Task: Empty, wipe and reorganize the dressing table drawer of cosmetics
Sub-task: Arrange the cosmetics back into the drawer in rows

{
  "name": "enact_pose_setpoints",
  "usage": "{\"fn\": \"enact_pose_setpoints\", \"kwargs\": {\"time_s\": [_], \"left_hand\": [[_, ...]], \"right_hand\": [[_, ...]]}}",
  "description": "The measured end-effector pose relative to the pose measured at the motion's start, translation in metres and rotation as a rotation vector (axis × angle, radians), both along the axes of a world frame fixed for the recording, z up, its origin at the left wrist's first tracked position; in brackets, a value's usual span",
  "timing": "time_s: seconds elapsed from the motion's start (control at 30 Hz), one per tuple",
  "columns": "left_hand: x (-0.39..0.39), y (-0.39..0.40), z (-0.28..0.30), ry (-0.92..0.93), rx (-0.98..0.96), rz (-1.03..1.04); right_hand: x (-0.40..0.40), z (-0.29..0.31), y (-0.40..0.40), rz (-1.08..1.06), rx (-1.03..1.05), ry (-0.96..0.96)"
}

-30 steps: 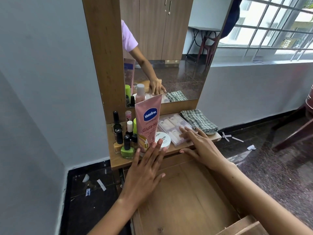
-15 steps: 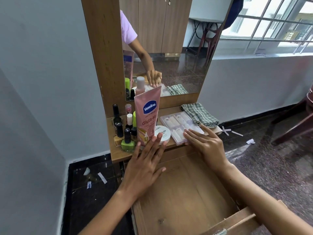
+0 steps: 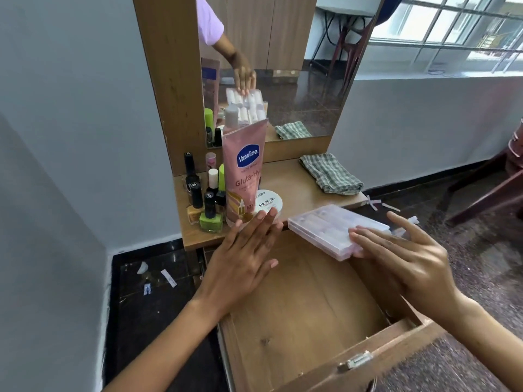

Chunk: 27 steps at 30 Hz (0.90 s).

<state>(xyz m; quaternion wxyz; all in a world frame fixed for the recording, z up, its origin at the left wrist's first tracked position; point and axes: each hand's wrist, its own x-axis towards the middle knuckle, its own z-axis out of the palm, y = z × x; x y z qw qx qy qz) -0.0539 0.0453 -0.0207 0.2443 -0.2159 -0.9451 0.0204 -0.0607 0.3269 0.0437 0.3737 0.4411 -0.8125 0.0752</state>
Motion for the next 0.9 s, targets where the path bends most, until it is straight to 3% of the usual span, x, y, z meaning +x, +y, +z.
{"fn": "enact_pose_setpoints", "kwargs": {"time_s": [0.17, 0.37, 0.5, 0.7, 0.9], "left_hand": [[0.015, 0.009, 0.004, -0.064, 0.042, -0.187], [0.009, 0.024, -0.009, -0.558, 0.254, -0.363], [0.003, 0.031, -0.018, -0.774, 0.117, -0.300], [-0.009, 0.040, -0.024, -0.830, -0.032, -0.280], [-0.016, 0.049, -0.025, -0.876, -0.054, -0.283]], "right_hand": [[0.009, -0.019, 0.017, 0.025, 0.108, -0.083], [-0.016, -0.056, 0.004, 0.029, 0.242, -0.161], [-0.026, -0.065, -0.008, 0.036, 0.418, -0.275], [-0.042, -0.079, -0.018, -0.009, 0.614, -0.367], [-0.037, -0.088, -0.012, -0.206, 0.572, -0.594]]}}
